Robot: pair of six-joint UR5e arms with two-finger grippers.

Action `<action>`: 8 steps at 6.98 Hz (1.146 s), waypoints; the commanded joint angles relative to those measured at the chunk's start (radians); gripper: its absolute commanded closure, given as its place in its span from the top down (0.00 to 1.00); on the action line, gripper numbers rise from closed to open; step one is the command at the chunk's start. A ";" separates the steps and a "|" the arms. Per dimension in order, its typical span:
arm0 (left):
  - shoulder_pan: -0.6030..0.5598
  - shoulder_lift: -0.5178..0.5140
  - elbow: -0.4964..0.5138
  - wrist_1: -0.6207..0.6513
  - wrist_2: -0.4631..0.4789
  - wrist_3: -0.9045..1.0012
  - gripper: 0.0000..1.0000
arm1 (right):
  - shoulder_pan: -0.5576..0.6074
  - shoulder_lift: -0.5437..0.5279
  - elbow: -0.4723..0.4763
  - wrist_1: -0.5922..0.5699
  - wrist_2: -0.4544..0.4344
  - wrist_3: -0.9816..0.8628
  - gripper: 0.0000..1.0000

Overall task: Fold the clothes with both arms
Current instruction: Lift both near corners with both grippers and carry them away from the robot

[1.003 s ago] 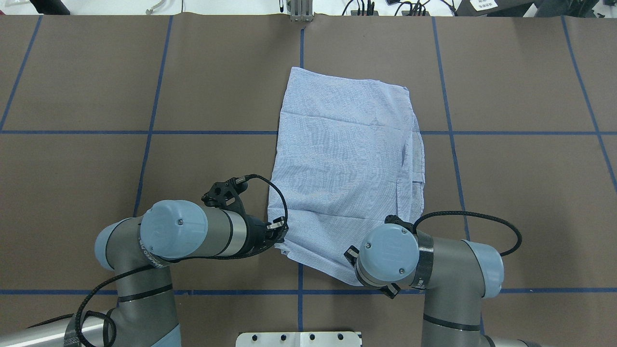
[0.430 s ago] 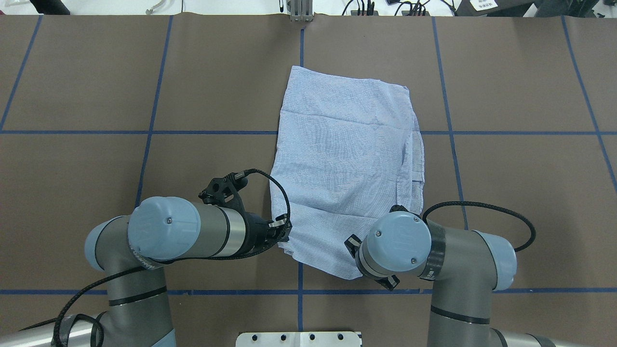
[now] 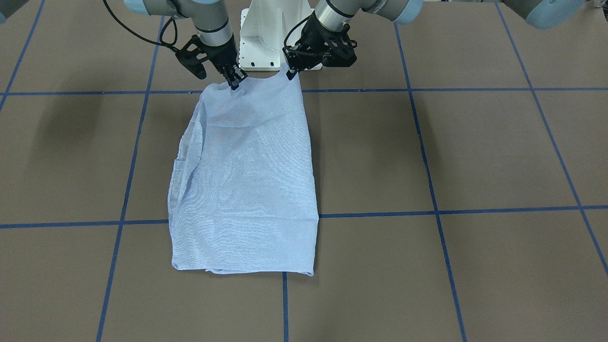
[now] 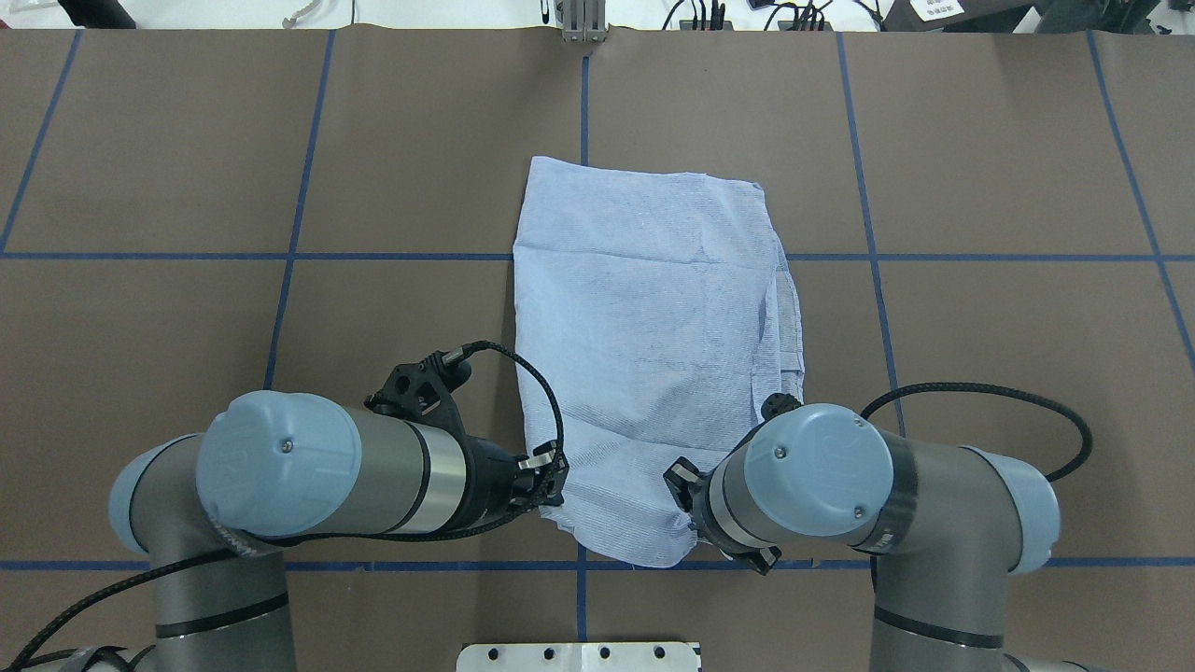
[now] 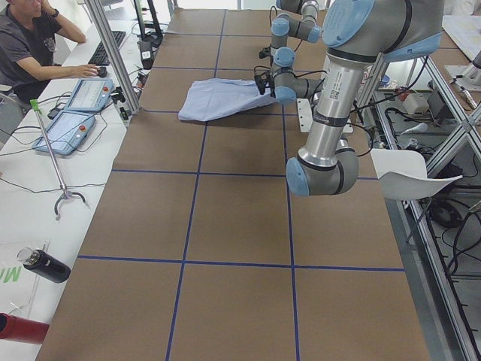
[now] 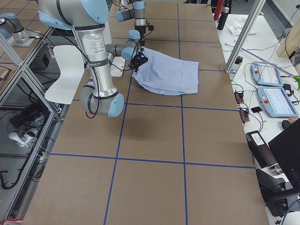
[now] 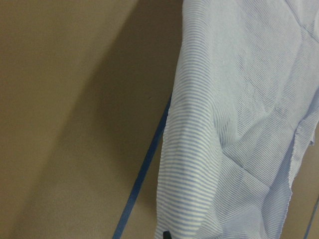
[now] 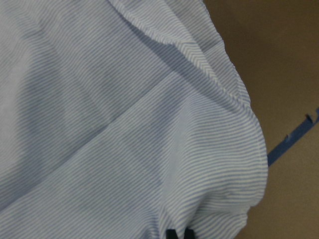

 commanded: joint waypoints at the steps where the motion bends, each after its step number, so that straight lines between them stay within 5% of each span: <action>1: 0.045 0.001 -0.082 0.123 -0.060 -0.053 0.00 | 0.010 -0.034 0.116 -0.005 0.075 -0.037 0.00; 6: 0.050 0.001 -0.345 0.358 -0.264 -0.061 0.00 | 0.055 -0.040 0.280 -0.024 0.290 -0.038 0.00; 8: 0.038 0.001 -0.390 0.412 -0.277 -0.061 0.00 | 0.160 -0.029 0.317 -0.055 0.410 -0.041 0.00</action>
